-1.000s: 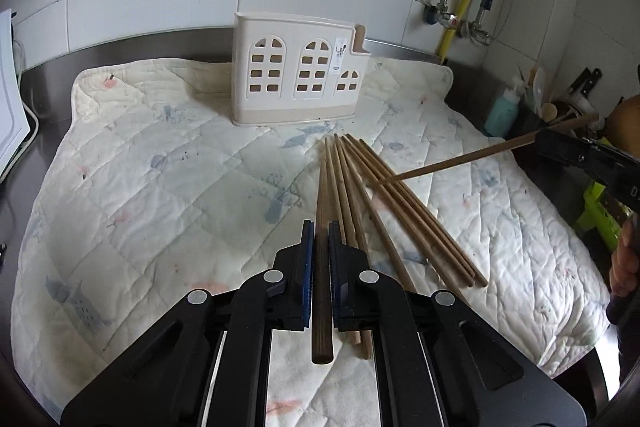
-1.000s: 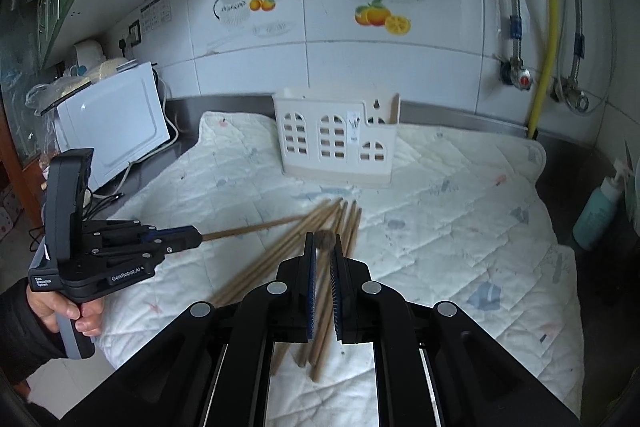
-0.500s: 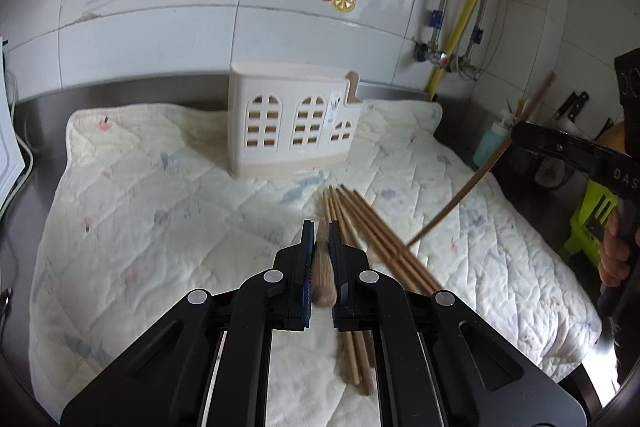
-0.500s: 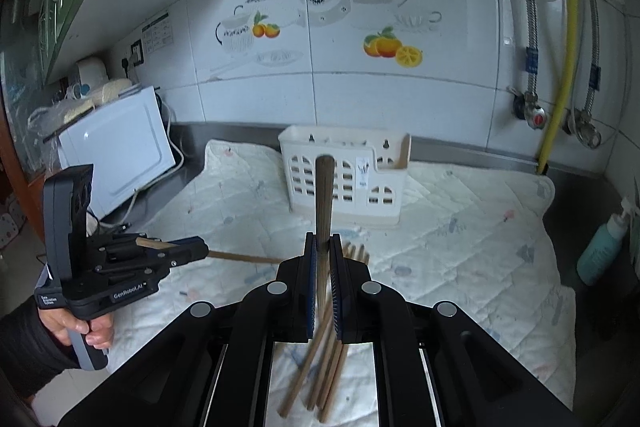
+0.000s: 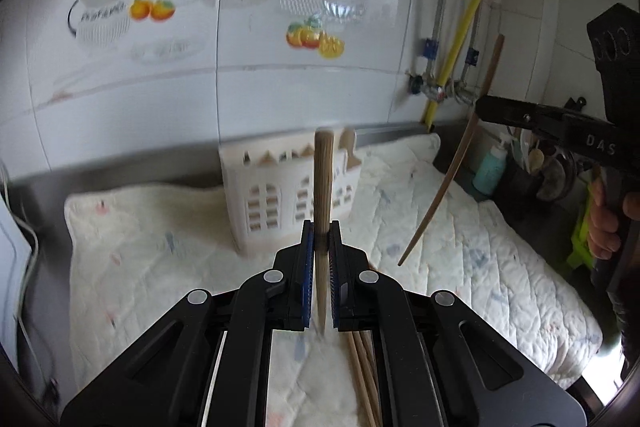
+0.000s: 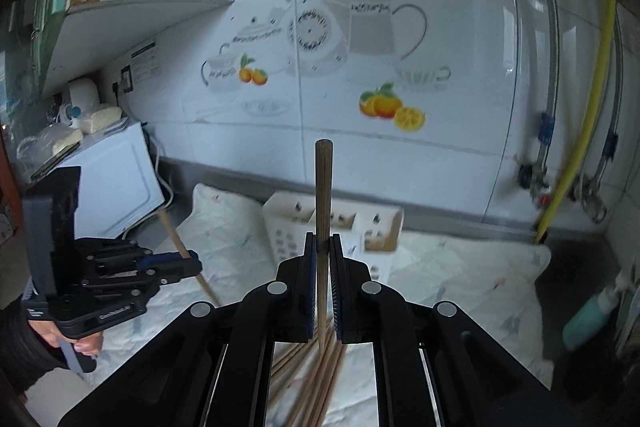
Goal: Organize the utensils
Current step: 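Lift the chopsticks upright with both grippers and carry them over the white holder, then lower the chopsticks into the holder and open both grippers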
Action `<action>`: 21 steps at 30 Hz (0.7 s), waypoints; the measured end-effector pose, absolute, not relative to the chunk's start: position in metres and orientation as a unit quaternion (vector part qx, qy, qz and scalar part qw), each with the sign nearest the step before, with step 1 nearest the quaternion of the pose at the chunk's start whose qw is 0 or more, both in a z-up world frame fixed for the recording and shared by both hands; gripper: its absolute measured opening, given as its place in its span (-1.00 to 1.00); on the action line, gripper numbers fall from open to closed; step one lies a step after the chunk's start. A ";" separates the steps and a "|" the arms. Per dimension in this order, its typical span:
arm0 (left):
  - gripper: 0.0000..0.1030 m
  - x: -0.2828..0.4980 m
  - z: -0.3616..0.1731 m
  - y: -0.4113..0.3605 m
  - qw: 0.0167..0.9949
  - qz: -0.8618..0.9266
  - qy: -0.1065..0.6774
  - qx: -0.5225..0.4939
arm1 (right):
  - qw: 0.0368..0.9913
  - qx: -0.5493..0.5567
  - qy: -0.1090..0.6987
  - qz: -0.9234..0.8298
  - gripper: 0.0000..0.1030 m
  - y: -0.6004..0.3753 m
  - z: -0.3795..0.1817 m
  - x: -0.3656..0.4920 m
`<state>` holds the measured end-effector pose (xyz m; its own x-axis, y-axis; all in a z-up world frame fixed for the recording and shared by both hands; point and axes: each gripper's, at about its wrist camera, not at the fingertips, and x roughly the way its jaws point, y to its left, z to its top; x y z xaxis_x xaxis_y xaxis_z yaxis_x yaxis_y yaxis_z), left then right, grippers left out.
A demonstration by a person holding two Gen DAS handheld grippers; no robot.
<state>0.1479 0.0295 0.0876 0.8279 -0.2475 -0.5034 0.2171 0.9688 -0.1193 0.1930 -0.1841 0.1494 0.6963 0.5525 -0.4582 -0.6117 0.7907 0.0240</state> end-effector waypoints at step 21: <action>-0.89 0.240 0.200 0.053 0.991 -0.046 0.122 -0.020 | 0.951 -0.036 0.177 0.251 -0.87 -0.165 0.195 0.304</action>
